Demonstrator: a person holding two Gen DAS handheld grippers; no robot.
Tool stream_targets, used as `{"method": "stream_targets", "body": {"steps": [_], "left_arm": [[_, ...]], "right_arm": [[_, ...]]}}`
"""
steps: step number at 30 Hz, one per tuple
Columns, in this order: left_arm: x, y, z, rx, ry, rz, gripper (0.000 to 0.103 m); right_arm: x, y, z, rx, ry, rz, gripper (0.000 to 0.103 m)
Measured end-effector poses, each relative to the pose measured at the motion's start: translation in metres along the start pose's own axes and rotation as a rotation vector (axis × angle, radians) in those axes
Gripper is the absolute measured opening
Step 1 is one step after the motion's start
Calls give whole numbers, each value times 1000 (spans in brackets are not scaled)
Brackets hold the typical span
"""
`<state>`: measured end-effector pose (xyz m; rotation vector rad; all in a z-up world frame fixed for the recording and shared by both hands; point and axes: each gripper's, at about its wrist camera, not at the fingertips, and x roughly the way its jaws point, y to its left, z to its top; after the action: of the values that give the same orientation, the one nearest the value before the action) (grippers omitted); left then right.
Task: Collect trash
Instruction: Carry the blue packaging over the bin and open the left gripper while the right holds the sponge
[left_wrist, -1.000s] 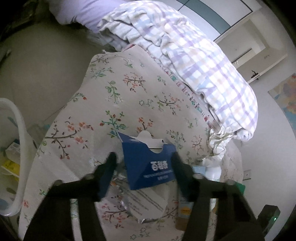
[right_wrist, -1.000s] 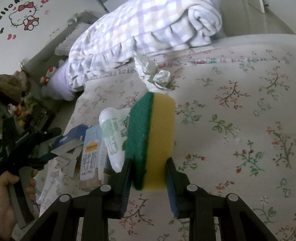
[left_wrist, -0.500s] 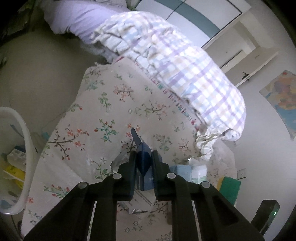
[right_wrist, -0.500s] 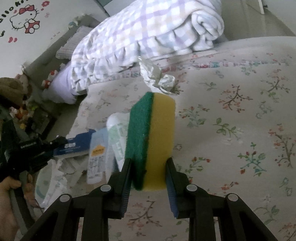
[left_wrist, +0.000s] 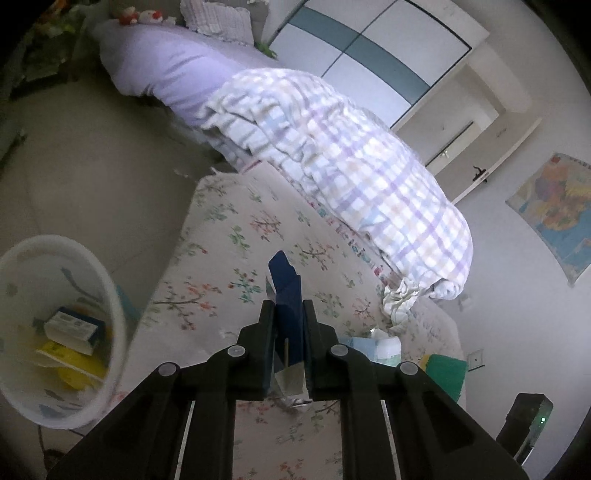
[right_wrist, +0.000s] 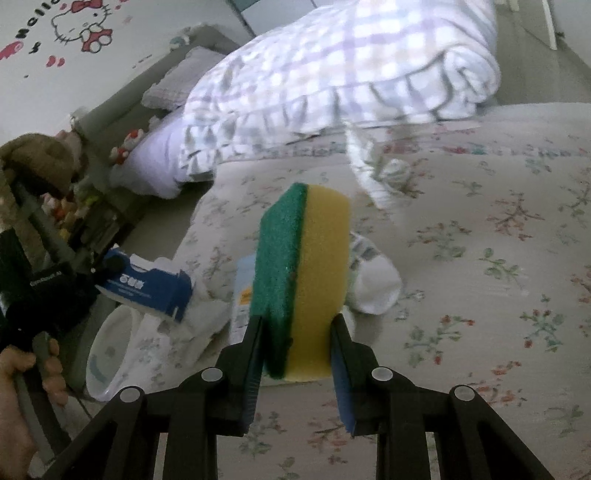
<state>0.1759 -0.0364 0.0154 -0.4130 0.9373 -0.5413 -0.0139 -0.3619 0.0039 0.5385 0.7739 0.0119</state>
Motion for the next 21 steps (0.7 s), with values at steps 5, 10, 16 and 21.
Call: {"method": "stream_targets", "body": {"steps": [5, 10, 16, 21], "left_arm": [[-23, 14, 3, 2, -32, 14, 14], [-44, 34, 6, -13, -64, 30, 14], [-66, 58, 10, -34, -92, 64, 14], [-80, 84, 13, -74, -102, 94, 14]], "right_arm": [[10, 20, -3, -34, 11, 18, 31], [22, 44, -11, -76, 33, 41, 31], [36, 70, -20, -125, 63, 70, 31], [49, 90, -27, -153, 99, 109, 31]]}}
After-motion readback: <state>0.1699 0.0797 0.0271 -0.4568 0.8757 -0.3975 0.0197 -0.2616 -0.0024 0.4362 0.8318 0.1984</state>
